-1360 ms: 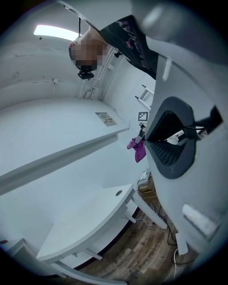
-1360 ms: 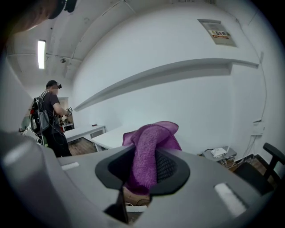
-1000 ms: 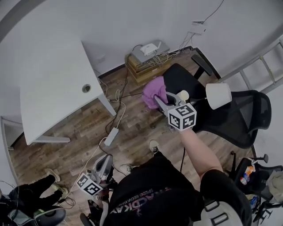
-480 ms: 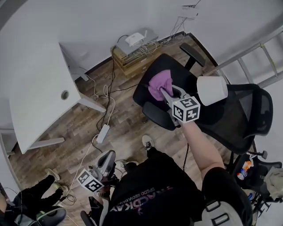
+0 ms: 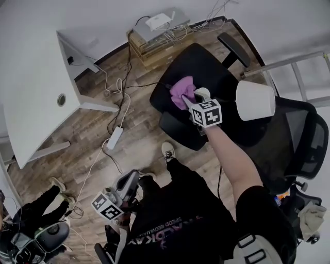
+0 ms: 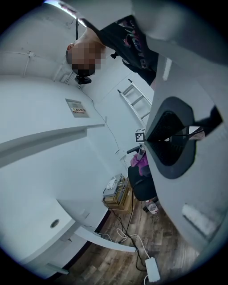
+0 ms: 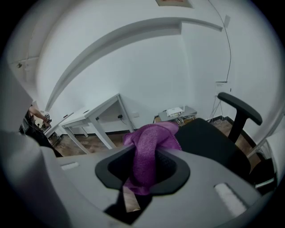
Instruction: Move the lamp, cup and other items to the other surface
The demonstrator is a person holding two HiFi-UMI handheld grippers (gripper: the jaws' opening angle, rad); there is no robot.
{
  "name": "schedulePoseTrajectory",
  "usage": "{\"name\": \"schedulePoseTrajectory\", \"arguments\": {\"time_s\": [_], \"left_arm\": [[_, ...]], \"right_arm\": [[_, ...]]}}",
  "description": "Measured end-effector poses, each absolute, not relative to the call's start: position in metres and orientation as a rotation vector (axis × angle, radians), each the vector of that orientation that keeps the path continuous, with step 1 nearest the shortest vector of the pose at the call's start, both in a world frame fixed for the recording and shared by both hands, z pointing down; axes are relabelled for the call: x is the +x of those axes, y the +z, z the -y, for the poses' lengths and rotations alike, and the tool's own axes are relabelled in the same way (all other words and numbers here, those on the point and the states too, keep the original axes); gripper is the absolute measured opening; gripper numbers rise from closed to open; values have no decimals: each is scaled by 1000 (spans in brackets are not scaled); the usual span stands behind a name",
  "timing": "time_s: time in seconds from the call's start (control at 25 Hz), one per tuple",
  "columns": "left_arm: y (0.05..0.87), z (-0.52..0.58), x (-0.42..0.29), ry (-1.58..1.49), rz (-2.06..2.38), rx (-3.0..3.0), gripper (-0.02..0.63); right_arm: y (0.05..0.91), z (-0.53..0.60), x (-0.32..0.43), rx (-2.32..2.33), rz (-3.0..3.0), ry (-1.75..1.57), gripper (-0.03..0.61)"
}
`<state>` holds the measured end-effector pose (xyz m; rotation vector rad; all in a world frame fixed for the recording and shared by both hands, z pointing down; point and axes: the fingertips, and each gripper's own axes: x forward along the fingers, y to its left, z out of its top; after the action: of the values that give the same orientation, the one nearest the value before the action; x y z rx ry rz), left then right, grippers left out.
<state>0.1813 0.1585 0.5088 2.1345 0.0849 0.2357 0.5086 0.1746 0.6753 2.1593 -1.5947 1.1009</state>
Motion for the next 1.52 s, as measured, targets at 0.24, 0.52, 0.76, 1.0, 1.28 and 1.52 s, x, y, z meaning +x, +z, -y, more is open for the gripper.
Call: {"name": "schedulePoseTrajectory", "arguments": {"time_s": [0.24, 0.52, 0.76, 1.0, 1.28, 1.52], "left_arm": [[519, -152, 170, 251, 37, 2111, -5], [532, -158, 150, 295, 99, 2077, -5], [540, -148, 143, 300, 101, 2048, -5], [541, -146, 148, 276, 48, 2051, -5], [515, -143, 133, 249, -39, 2109, -5], [498, -134, 96, 174, -19, 2172, -5]], "right_arm": [[739, -163, 518, 2065, 1532, 1209, 103], [785, -164, 525, 2043, 1418, 1318, 114], [798, -170, 527, 2057, 1301, 1395, 168], [791, -184, 526, 2104, 1279, 1465, 193], [751, -211, 531, 2207, 1225, 1437, 256], [684, -201, 530, 2429, 1325, 1307, -2]]}}
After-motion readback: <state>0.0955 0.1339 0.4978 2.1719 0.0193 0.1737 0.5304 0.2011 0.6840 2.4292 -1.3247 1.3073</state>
